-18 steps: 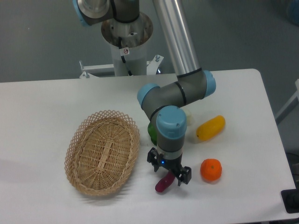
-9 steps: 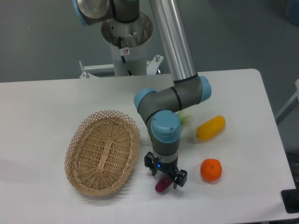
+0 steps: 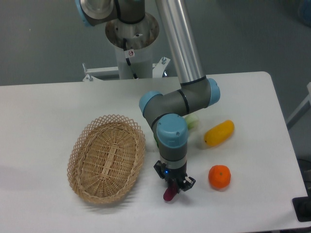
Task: Pick up the sweet potato from the table
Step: 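Lift the held sweet potato up off the table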
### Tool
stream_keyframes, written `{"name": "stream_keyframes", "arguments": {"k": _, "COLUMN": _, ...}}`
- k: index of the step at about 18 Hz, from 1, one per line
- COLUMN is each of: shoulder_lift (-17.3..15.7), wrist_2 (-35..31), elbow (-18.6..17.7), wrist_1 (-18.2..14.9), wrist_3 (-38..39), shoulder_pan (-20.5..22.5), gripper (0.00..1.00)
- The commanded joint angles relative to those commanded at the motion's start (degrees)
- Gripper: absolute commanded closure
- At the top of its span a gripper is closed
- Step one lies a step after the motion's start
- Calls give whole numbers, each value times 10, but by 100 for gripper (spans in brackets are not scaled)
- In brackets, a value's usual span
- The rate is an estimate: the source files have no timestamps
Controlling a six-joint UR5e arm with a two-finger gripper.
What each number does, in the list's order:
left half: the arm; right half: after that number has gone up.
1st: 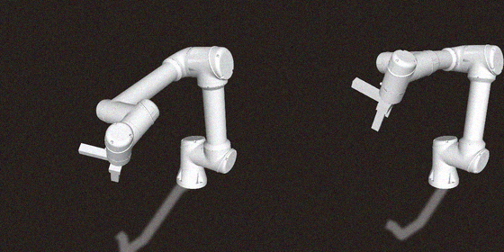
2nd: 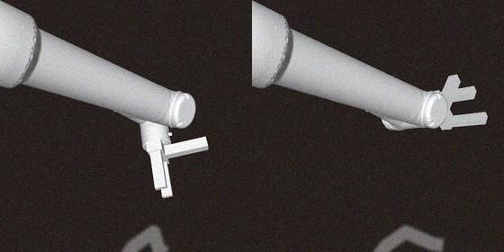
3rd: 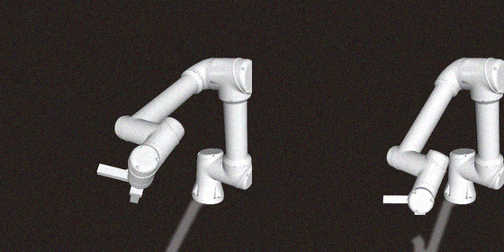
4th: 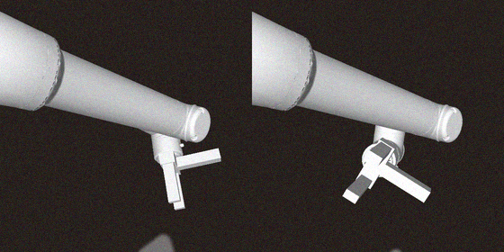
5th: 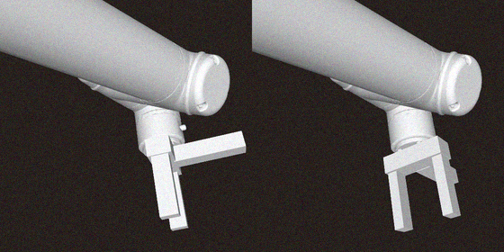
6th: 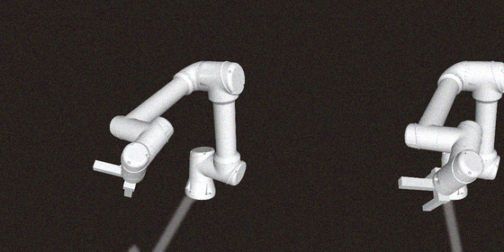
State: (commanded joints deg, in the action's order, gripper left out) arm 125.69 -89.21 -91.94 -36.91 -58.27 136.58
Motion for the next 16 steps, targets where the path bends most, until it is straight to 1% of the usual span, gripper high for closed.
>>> {"name": "stream_keyframes", "arguments": {"k": 2, "shoulder_lift": -13, "wrist_2": 0, "elbow": 7, "wrist_1": -1, "wrist_3": -8, "shoulder_pan": 0, "gripper": 72}}
{"name": "stream_keyframes", "arguments": {"k": 4, "shoulder_lift": -39, "wrist_2": 0, "elbow": 3, "wrist_1": -4, "wrist_3": -31, "shoulder_pan": 5, "gripper": 71}}
{"name": "stream_keyframes", "arguments": {"k": 6, "shoulder_lift": -68, "wrist_2": 2, "elbow": 4, "wrist_1": -19, "wrist_3": -70, "shoulder_pan": 21, "gripper": 71}}
{"name": "stream_keyframes", "arguments": {"k": 7, "shoulder_lift": -83, "wrist_2": 3, "elbow": 7, "wrist_1": -46, "wrist_3": -87, "shoulder_pan": 30, "gripper": 71}}
{"name": "stream_keyframes", "arguments": {"k": 9, "shoulder_lift": -119, "wrist_2": 4, "elbow": 20, "wrist_1": -136, "wrist_3": -114, "shoulder_pan": 49, "gripper": 71}}
{"name": "stream_keyframes", "arguments": {"k": 11, "shoulder_lift": -141, "wrist_2": 3, "elbow": 41, "wrist_1": -223, "wrist_3": -154, "shoulder_pan": 71, "gripper": 70}}
{"name": "stream_keyframes", "arguments": {"k": 13, "shoulder_lift": -160, "wrist_2": 3, "elbow": 67, "wrist_1": -290, "wrist_3": -189, "shoulder_pan": 96, "gripper": 71}}
{"name": "stream_keyframes", "arguments": {"k": 14, "shoulder_lift": -166, "wrist_2": 2, "elbow": 76, "wrist_1": -312, "wrist_3": -203, "shoulder_pan": 106, "gripper": 71}}
{"name": "stream_keyframes", "arguments": {"k": 15, "shoulder_lift": -170, "wrist_2": 2, "elbow": 81, "wrist_1": -323, "wrist_3": -219, "shoulder_pan": 119, "gripper": 71}}
{"name": "stream_keyframes", "arguments": {"k": 16, "shoulder_lift": -171, "wrist_2": 3, "elbow": 84, "wrist_1": -328, "wrist_3": -236, "shoulder_pan": 132, "gripper": 70}}
